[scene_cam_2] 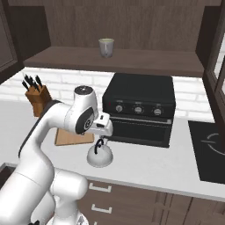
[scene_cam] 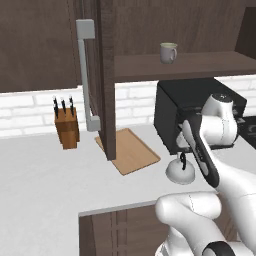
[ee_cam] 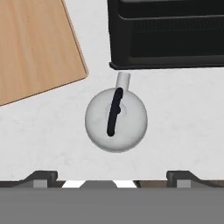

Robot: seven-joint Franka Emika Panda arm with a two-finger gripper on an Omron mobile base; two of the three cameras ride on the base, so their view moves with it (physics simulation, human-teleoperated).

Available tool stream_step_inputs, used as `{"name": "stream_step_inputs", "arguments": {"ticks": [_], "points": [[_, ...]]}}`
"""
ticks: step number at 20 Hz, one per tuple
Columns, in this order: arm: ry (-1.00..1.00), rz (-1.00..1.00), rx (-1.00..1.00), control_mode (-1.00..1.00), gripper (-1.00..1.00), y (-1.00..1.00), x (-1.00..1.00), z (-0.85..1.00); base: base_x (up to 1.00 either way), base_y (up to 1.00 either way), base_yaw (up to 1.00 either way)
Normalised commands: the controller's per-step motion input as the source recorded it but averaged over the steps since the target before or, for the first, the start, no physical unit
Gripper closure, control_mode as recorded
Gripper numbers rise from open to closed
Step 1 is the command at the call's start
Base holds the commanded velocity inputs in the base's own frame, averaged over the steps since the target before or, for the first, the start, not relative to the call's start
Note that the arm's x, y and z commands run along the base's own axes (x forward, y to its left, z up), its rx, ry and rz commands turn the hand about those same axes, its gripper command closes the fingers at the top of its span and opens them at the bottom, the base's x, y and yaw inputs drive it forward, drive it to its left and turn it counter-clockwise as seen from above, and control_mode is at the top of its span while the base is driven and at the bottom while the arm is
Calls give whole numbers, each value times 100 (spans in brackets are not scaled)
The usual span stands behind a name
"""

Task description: Pick the kettle from the counter and place it on the tray. Then pick the mug from the cabinet and place it on the tray. Then close the cabinet doors.

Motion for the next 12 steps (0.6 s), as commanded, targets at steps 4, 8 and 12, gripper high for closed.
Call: {"name": "stream_step_inputs", "arguments": {"ticks": [4,8,12], "points": [[6,-4,0,-100,-100,2,31,-31,0,0,0],[12,-4,0,-100,-100,1,51,-18,0,0,0],[11,-2,0,-100,-100,0,43,-26,0,0,0]]}}
